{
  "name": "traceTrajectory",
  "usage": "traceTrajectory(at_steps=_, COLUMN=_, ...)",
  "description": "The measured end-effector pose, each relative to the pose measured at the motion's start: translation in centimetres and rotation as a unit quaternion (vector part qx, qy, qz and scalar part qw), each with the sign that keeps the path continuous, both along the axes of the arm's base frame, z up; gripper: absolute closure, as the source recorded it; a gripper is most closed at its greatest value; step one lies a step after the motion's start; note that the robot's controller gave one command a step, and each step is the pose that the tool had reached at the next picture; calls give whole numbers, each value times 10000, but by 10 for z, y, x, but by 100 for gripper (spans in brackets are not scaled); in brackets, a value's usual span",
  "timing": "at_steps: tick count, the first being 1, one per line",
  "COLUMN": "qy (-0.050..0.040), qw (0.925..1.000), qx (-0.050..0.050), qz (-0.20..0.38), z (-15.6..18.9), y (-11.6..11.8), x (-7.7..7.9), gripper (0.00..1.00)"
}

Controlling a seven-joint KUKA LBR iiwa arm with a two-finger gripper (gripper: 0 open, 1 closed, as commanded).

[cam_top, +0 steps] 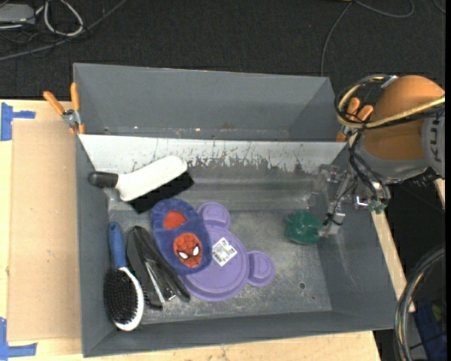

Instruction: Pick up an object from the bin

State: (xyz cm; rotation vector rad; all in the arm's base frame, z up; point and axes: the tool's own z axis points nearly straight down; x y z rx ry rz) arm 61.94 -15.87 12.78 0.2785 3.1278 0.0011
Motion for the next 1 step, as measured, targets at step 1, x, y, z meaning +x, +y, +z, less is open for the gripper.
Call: traceTrajectory(at_steps=1, qy=6, qw=9934, qx=23, qz=1149, z=-49, y=15, x=1, gripper=0)
